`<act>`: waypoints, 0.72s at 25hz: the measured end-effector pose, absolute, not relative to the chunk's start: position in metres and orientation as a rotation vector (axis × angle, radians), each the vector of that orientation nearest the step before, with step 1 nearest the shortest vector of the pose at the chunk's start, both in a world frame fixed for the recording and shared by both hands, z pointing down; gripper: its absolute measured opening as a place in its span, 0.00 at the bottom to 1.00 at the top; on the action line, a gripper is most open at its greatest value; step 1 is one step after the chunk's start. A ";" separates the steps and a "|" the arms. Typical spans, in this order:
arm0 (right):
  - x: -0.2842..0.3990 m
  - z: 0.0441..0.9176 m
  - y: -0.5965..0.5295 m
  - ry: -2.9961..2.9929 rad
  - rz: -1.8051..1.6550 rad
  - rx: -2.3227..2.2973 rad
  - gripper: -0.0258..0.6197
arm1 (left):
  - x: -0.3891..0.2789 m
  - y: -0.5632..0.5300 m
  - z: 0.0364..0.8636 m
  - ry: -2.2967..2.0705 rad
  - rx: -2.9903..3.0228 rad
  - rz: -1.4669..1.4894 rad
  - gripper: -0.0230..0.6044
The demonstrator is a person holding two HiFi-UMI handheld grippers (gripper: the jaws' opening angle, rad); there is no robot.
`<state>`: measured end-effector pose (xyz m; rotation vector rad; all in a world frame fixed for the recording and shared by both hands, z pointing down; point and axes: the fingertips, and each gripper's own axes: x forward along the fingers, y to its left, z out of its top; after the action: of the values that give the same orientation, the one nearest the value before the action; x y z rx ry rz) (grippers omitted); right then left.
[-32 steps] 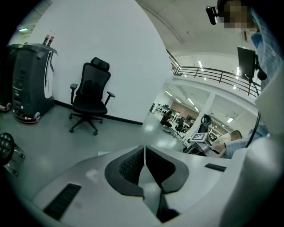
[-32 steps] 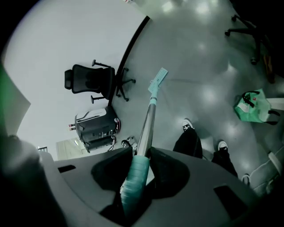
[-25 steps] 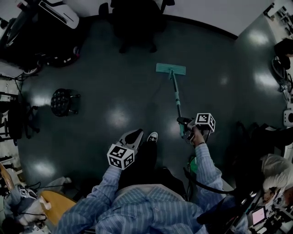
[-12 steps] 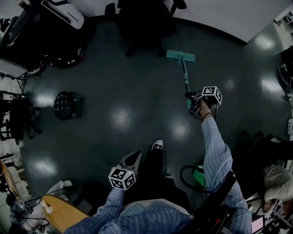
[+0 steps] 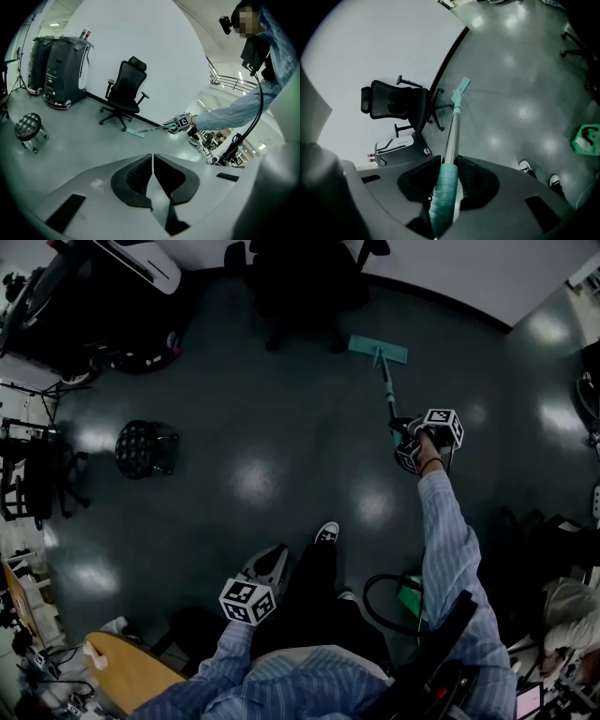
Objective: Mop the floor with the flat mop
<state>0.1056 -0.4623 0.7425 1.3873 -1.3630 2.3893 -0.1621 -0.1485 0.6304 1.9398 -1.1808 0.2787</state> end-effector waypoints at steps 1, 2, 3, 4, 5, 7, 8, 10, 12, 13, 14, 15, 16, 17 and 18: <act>0.107 0.741 -0.452 -1.361 2.393 1.381 0.21 | -0.162 -0.148 0.629 -1.184 1.948 0.277 0.06; 0.109 0.740 -0.440 -1.359 2.394 1.374 0.22 | -0.161 -0.147 0.626 -1.187 1.958 0.274 0.06; 0.111 0.740 -0.425 -1.358 2.393 1.367 0.21 | -0.159 -0.146 0.623 -1.188 1.968 0.270 0.06; 0.114 0.739 -0.409 -1.357 2.391 1.361 0.21 | -0.156 -0.144 0.620 -1.187 1.980 0.265 0.06; 0.118 0.738 -0.393 -1.358 2.390 1.356 0.22 | -0.151 -0.141 0.618 -1.183 1.993 0.259 0.06; 0.126 0.737 -0.357 -1.361 2.392 1.350 0.21 | -0.141 -0.132 0.613 -1.170 2.020 0.248 0.06; 0.130 0.736 -0.338 -1.361 2.395 1.347 0.21 | -0.136 -0.127 0.610 -1.162 2.034 0.244 0.06; 0.136 0.735 -0.301 -1.363 2.399 1.341 0.21 | -0.126 -0.115 0.605 -1.149 2.062 0.239 0.06; 0.141 0.736 -0.264 -1.361 2.391 1.334 0.21 | -0.117 -0.102 0.600 -1.139 2.084 0.239 0.06; 0.144 0.736 -0.245 -1.359 2.387 1.330 0.21 | -0.112 -0.095 0.598 -1.131 2.094 0.241 0.06; 0.146 0.735 -0.227 -1.358 2.384 1.324 0.21 | -0.106 -0.088 0.596 -1.122 2.107 0.244 0.06; 0.148 0.734 -0.209 -1.357 2.380 1.315 0.21 | -0.101 -0.080 0.593 -1.112 2.121 0.248 0.06; 0.149 0.733 -0.191 -1.360 2.374 1.303 0.21 | -0.096 -0.072 0.591 -1.103 2.137 0.253 0.06; 0.150 0.731 -0.173 -1.365 2.368 1.288 0.21 | -0.092 -0.065 0.589 -1.096 2.153 0.259 0.06; 0.150 0.730 -0.155 -1.369 2.363 1.275 0.21 | -0.088 -0.057 0.587 -1.090 2.166 0.264 0.06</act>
<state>0.1502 -0.1547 0.7298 1.2754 -1.3688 2.3628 -0.0882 -0.0571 0.5867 2.1659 -1.0904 0.2638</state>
